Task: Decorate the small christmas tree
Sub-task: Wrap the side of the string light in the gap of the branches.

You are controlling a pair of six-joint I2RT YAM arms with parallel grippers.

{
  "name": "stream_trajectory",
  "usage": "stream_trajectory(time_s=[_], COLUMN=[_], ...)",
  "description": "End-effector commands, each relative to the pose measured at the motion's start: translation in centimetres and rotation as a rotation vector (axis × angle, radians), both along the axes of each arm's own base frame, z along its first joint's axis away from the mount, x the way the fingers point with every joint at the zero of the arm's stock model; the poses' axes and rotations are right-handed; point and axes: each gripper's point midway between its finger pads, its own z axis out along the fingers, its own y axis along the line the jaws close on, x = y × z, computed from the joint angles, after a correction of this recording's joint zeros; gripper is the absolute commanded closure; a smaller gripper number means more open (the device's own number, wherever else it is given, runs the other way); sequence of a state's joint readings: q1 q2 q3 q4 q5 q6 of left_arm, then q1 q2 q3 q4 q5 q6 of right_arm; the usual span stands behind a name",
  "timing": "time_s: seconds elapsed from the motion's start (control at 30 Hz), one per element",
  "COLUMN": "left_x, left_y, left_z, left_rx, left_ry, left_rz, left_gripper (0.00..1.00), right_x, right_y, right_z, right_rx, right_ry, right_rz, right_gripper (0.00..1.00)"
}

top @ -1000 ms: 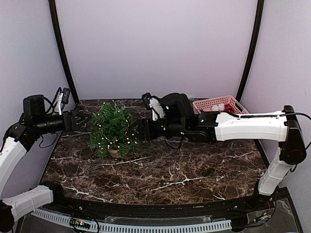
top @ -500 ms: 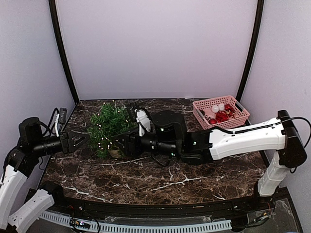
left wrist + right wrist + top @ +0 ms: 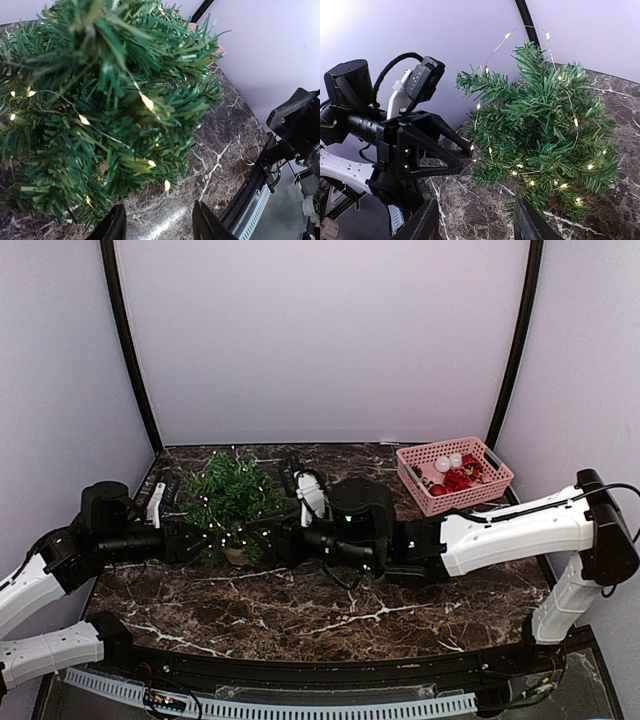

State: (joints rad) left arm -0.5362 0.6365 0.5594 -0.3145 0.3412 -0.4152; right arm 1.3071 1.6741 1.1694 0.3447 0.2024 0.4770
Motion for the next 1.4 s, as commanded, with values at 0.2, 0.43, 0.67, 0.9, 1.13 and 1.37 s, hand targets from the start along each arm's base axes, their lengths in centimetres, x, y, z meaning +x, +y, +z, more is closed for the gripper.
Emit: stream_trajectory(time_s=[0.2, 0.43, 0.67, 0.9, 1.13, 1.37], left_x=[1.9, 2.1, 1.7, 0.0, -1.0, -0.8], left_y=[0.6, -0.3, -0.3, -0.5, -1.1, -1.3], left_z=[0.1, 0.3, 1.7, 3.3, 4.6, 4.9], left_rx=[0.027, 0.012, -0.013, -0.059, -0.154, -0.253], left_ry=[-0.075, -0.072, -0.075, 0.002, 0.108, 0.184], left_rz=[0.091, 0.052, 0.048, 0.014, 0.013, 0.059], left_gripper=[0.65, 0.77, 1.0, 1.0, 1.0, 1.0], right_x=[0.7, 0.8, 0.8, 0.2, -1.8, -2.6], right_y=[-1.8, -2.1, -2.6, -2.2, 0.0, 3.7], right_z=[3.0, 2.7, 2.5, 2.9, 3.7, 2.8], right_rx=[0.093, 0.097, 0.095, 0.098, 0.152, 0.134], right_ry=[-0.026, -0.021, -0.018, -0.056, -0.115, -0.178], right_rz=[-0.061, -0.068, -0.079, -0.026, 0.12, 0.214], right_gripper=[0.51, 0.51, 0.52, 0.52, 0.52, 0.53])
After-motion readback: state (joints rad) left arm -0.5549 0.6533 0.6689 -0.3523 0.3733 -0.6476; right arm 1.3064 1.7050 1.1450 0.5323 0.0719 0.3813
